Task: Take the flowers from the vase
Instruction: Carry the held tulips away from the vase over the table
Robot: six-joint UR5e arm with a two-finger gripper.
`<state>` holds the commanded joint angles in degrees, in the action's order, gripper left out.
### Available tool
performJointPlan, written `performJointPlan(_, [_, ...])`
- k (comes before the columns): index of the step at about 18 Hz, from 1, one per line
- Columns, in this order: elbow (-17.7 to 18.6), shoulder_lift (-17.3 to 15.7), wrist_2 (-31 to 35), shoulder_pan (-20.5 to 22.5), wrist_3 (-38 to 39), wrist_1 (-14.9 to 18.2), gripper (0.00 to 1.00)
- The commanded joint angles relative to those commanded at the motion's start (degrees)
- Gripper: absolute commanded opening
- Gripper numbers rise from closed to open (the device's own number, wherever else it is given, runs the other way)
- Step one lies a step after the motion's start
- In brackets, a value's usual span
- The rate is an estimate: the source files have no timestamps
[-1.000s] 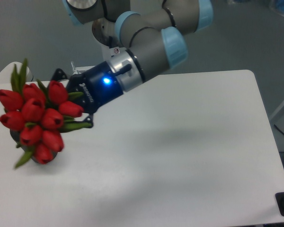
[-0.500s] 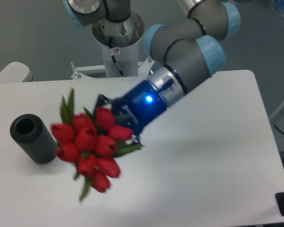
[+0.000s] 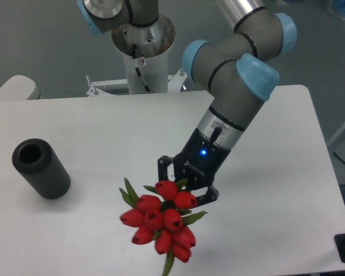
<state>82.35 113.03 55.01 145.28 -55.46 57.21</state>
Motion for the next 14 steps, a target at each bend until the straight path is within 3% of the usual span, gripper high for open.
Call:
performJointPlan(4, [-0.3,-0.3,9.1,-0.1,-1.0,4.1,0.06])
performJointPlan(8, [-0.6,0.9,15.2,-0.5,-6.1,5.3,0.04])
performJointPlan(11, [-2.7,2.1,17.5,-0.9,-7.7,7.2,0.04])
performJointPlan(14, [-5.4,3.0,20.9,-1.2,-14.0,10.8,0.05])
